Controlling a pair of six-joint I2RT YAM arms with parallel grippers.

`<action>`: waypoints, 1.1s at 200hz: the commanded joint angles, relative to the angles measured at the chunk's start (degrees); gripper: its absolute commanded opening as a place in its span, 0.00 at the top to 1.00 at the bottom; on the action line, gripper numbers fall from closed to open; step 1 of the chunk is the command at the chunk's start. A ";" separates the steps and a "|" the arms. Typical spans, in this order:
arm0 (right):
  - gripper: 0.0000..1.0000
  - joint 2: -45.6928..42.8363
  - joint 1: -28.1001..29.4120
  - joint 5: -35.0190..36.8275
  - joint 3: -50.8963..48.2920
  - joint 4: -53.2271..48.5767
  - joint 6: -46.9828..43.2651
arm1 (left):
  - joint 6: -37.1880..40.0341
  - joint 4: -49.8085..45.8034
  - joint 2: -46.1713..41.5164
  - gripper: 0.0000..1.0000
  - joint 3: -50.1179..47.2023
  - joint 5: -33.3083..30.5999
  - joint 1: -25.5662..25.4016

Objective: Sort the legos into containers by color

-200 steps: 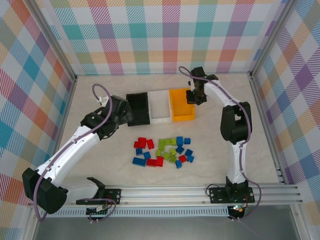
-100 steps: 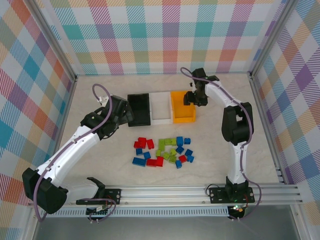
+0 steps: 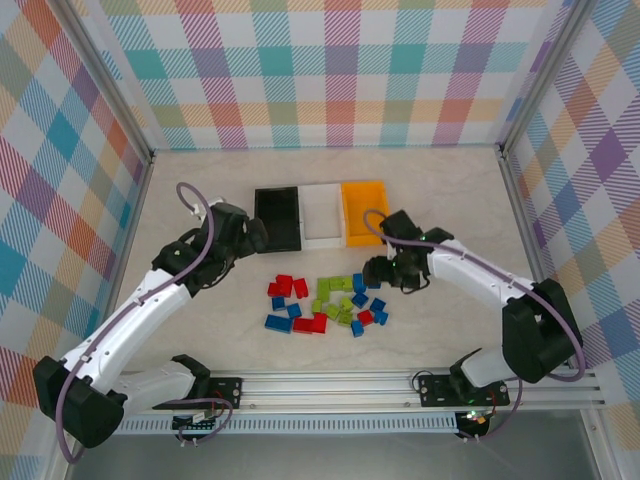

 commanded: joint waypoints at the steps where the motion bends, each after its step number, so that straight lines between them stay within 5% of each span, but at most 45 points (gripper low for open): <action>1: 0.29 -2.04 0.44 1.14 -2.22 3.93 4.88 | -1.01 -1.85 1.89 0.00 2.18 0.38 0.73; 35: 0.38 3.81 0.45 5.01 1.51 5.26 2.74 | -1.18 -0.66 3.17 0.00 1.46 2.84 0.76; 152: 0.47 14.94 1.04 7.10 4.61 7.66 1.44 | -1.10 -1.91 3.08 0.00 1.10 1.77 0.82; 220: 0.76 9.67 0.90 9.35 8.06 6.42 -1.36 | 0.37 -2.06 2.77 0.00 1.12 1.44 0.82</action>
